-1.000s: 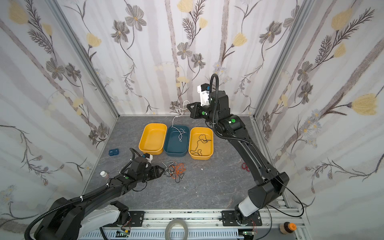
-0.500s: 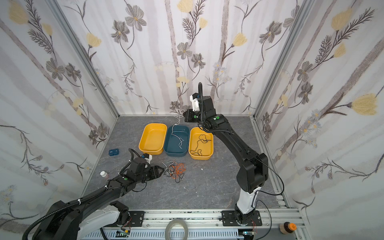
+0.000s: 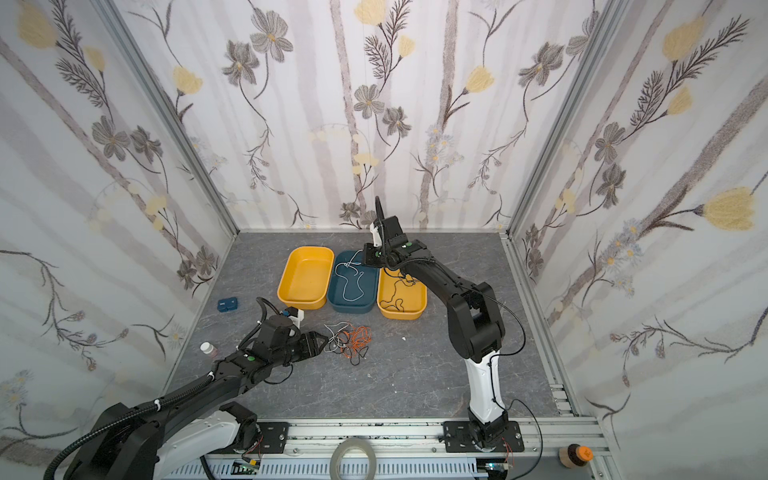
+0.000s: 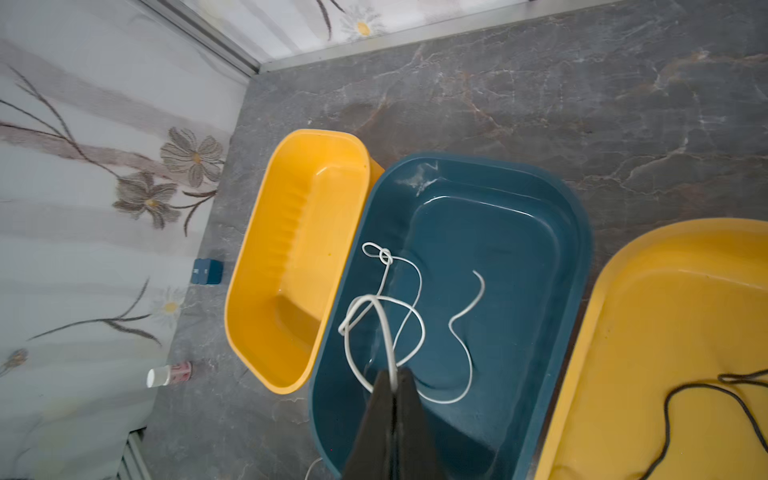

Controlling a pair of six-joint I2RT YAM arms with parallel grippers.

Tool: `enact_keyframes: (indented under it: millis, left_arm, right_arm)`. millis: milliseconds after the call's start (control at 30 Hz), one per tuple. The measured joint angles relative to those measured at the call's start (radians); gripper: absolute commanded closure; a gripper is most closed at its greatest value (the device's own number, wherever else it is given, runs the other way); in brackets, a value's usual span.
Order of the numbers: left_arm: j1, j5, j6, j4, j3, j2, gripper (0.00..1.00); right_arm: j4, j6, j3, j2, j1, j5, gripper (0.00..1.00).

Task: Untangle the cables
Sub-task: 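Lower the white cable into the teal tub and open the right gripper, then move the right gripper back down to the orange and black tangle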

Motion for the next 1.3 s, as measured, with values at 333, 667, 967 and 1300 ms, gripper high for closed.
enact_keyframes:
  millis: [333, 667, 967, 1300]
  left_arm:
    - [0.000, 0.000, 0.000, 0.000, -0.001, 0.008, 0.38]
    - [0.000, 0.000, 0.000, 0.001, -0.001, -0.001, 0.38]
    - [0.000, -0.012, -0.002, -0.005, 0.005, -0.018, 0.39]
    - [0.000, -0.010, -0.023, -0.008, 0.044, 0.041, 0.41]
  right_arm:
    - [-0.080, -0.011, 0.016, 0.061, 0.024, 0.122, 1.00]
    - [-0.149, -0.038, 0.065, 0.148, 0.065, 0.114, 0.70]
    - [-0.180, -0.083, 0.005, 0.010, 0.065, 0.114, 0.59]
    - [-0.109, -0.097, -0.288, -0.231, 0.087, 0.022, 0.51]
